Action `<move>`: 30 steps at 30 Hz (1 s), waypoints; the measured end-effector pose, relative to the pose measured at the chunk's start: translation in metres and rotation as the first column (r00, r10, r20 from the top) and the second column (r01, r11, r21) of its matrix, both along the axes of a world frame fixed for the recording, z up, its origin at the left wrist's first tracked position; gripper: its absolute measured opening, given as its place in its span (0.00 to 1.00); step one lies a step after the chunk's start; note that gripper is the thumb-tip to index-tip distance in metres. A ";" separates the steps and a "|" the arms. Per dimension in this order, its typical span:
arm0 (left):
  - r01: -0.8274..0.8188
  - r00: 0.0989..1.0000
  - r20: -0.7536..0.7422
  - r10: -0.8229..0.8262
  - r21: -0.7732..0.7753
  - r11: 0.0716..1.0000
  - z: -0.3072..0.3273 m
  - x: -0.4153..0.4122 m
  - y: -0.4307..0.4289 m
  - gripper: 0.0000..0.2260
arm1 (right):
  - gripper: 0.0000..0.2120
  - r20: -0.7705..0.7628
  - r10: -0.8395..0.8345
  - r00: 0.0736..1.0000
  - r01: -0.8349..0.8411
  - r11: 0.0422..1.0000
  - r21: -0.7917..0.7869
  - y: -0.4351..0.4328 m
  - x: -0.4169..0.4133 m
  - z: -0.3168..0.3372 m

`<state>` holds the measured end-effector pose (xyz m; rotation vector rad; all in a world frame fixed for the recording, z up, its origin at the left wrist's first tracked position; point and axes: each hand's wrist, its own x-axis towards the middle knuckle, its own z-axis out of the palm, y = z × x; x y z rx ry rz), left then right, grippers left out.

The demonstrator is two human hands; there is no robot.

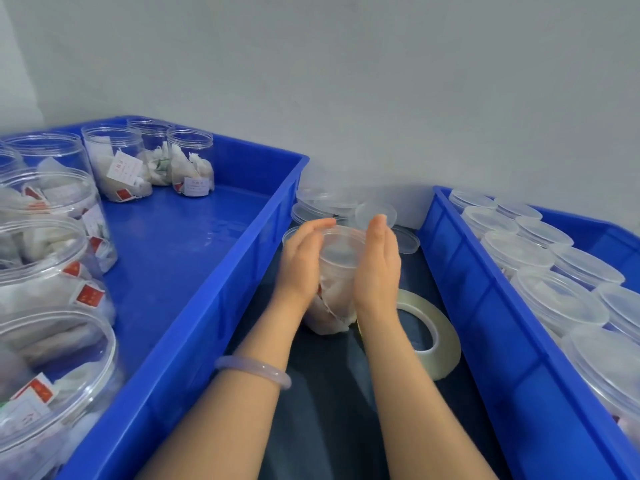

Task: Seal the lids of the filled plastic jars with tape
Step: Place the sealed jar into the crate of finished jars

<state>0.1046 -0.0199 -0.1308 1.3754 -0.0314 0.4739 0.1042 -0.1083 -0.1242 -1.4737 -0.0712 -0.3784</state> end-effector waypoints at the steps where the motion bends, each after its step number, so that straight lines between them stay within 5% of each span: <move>1: 0.034 0.999 -0.041 -0.034 0.007 0.999 0.003 0.002 0.005 0.12 | 0.19 0.035 -0.057 0.998 0.057 0.998 -0.019 0.003 0.001 -0.001; 4: 0.102 0.989 -0.112 -0.097 0.032 0.994 0.003 0.002 0.008 0.10 | 0.12 0.064 -0.111 0.992 0.113 0.993 -0.033 0.002 0.003 -0.002; 8: -0.188 0.982 -0.028 0.188 -0.011 0.982 -0.003 -0.003 -0.012 0.09 | 0.08 0.044 -0.102 0.994 0.103 0.994 -0.021 0.002 0.002 0.000; 13: -0.220 0.971 -0.101 0.217 -0.018 0.975 0.018 -0.007 -0.016 0.10 | 0.11 -0.100 -0.026 0.995 0.018 0.996 -0.083 -0.002 -0.006 0.023; 17: -0.214 0.970 0.107 0.218 -0.047 0.976 0.077 -0.025 -0.036 0.07 | 0.12 0.156 -0.025 0.987 0.033 0.998 -0.053 -0.018 -0.018 0.082; 21: 0.037 0.955 0.296 0.005 -0.136 0.990 0.149 -0.033 -0.085 0.05 | 0.14 0.366 -0.101 0.925 0.135 0.988 -0.070 -0.070 -0.038 0.162; 25: 0.276 0.936 0.218 -0.277 0.037 0.960 0.186 -0.055 -0.143 0.13 | 0.09 0.393 -0.253 0.884 0.320 0.941 -0.113 -0.141 -0.073 0.199; 28: 0.402 0.891 0.146 -0.429 0.183 0.897 0.179 -0.094 -0.170 0.27 | 0.18 0.303 -0.313 0.900 0.382 0.901 -0.206 -0.186 -0.112 0.191; 30: 0.448 0.846 0.133 -0.517 0.349 0.823 0.160 -0.119 -0.182 0.28 | 0.18 0.238 -0.306 0.922 0.361 0.900 -0.243 -0.210 -0.145 0.173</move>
